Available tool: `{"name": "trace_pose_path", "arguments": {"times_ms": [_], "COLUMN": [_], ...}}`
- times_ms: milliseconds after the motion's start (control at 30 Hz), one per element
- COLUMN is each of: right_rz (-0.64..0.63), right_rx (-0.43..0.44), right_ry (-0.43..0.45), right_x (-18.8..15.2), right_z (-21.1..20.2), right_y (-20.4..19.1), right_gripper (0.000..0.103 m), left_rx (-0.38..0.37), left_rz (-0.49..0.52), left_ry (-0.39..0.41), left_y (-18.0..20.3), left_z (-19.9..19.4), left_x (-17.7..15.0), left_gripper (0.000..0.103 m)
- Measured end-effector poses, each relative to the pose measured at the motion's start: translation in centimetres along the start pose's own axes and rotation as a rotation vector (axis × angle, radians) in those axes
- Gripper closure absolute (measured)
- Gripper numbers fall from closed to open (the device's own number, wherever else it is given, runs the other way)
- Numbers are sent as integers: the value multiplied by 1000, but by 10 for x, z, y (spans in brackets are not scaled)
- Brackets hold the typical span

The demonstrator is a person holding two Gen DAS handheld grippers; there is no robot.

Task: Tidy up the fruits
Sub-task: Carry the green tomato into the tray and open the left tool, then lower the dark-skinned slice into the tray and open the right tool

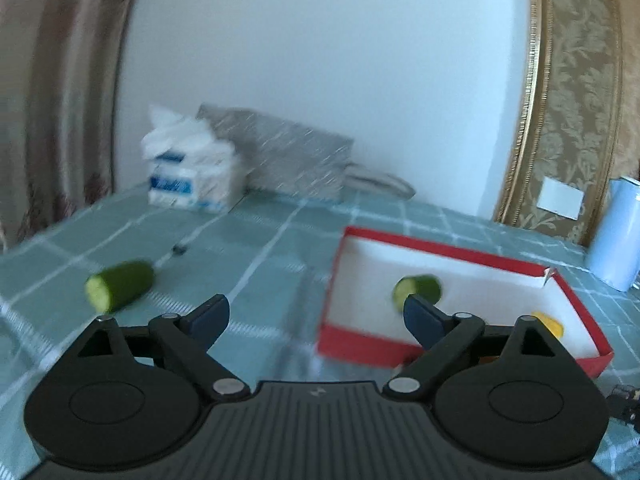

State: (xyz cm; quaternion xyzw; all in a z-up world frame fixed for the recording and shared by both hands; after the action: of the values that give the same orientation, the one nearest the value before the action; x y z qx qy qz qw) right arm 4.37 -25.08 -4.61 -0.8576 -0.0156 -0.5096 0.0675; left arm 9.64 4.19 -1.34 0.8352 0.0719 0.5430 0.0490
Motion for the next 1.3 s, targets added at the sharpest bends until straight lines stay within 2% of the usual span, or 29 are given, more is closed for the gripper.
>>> {"name": "trace_pose_path", "arguments": {"times_ms": [133, 267, 467, 733, 933, 967, 1000, 1033, 1167, 1233, 1300], "right_rz": [-11, -27, -103, -202, -201, -182, -171, -168, -181, -146, -119], "right_rx": [-11, -26, -25, -52, -72, -65, -62, -67, -87, -84, -61], "right_ry": [16, 19, 33, 4, -100, -107, -104, -90, -36, -22, -3], "right_x": [1, 5, 36, 89, 94, 92, 91, 90, 91, 89, 84], "right_z": [-2, -3, 9, 79, 137, 141, 142, 141, 120, 100, 79], "right_y": [-3, -5, -21, -51, -61, -61, -60, -60, -55, -48, -43], "right_gripper": [70, 70, 70, 70, 70, 66, 53, 46, 34, 13, 11], "left_rx": [26, 37, 48, 37, 24, 20, 17, 16, 13, 8, -5], "left_rz": [-16, 19, 75, 73, 80, 82, 84, 87, 93, 90, 84], "left_ry": [-4, -4, -13, -23, -39, -43, -46, -48, -54, -53, -56], "left_y": [-14, -11, -4, -5, -3, -2, -1, -1, 0, 0, 0], "left_z": [-2, -4, -4, -2, 2, 2, 3, 4, 4, 3, 3], "left_x": [-3, -7, -10, -10, -12, -12, -12, -13, -14, -14, -14], "left_gripper": [8, 8, 8, 8, 8, 8, 8, 8, 8, 8, 8]}}
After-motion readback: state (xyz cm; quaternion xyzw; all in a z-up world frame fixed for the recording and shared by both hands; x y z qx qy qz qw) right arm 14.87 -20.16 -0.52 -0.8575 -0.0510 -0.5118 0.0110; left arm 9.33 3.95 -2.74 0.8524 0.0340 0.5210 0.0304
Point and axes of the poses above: each gripper's, at about its wrist camera, not at the fingertips, and z roughly the way its jaws point, y to its right, x to its top, the point moved 6 cm from there along z, roughly the way its jaws point
